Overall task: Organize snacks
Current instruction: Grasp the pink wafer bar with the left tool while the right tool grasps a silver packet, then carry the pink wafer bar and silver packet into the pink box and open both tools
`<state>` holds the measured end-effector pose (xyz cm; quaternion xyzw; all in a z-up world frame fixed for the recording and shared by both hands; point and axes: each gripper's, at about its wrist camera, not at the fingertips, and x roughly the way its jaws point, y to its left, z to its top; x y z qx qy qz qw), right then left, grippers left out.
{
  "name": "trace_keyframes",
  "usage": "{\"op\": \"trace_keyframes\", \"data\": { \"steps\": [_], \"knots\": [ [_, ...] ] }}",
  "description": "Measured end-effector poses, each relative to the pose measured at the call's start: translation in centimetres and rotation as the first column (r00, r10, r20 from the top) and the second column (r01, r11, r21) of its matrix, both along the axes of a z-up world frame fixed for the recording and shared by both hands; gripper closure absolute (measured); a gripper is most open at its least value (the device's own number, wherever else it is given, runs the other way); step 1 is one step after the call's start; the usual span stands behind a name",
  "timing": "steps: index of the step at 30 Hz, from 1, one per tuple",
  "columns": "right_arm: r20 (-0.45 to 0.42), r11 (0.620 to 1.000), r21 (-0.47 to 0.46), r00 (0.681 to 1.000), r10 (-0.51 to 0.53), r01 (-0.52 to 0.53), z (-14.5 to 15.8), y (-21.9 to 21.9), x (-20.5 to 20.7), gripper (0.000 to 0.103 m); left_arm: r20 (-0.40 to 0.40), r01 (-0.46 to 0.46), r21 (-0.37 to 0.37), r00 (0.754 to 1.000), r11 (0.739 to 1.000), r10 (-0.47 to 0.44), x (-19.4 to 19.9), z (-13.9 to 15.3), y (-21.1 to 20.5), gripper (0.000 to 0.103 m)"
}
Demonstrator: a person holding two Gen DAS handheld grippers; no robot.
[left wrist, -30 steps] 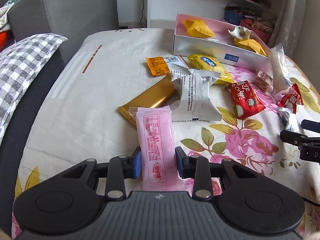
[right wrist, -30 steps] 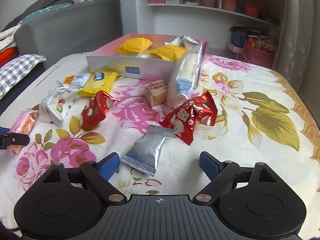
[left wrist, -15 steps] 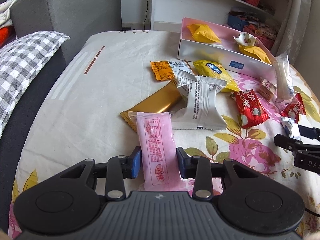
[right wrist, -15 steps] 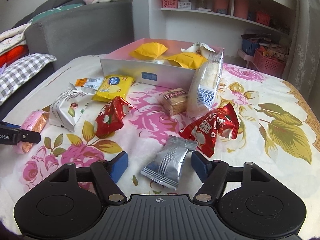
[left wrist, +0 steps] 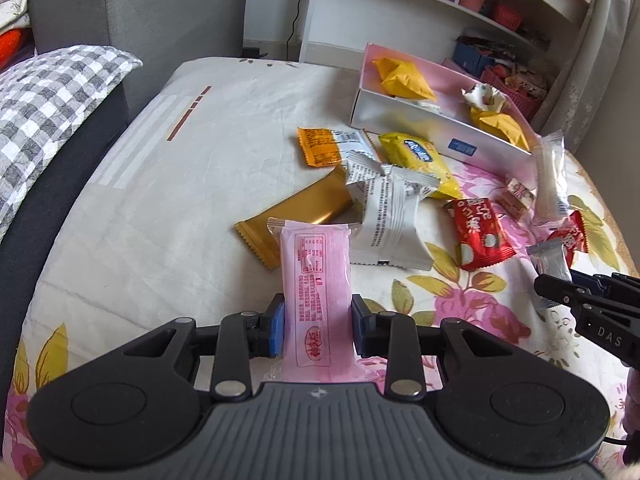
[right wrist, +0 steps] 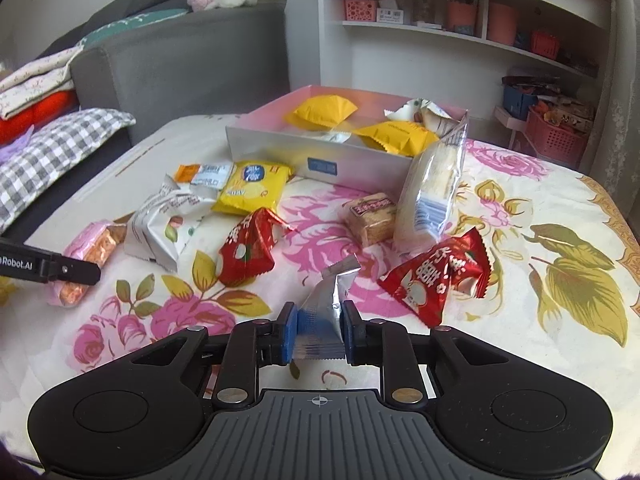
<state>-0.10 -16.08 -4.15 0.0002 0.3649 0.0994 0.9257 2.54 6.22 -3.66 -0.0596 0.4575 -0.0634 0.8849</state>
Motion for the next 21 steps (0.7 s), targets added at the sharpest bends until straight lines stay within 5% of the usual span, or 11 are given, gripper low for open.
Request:
{"op": "trace_keyframes", "data": {
  "steps": [21],
  "knots": [
    [0.027,0.982,0.175,0.996,-0.084,0.078,4.5,-1.9,2.1,0.081,0.093,0.031,-0.085,0.995,0.996,-0.023,1.3,3.4,-1.5,0.074]
  ]
}}
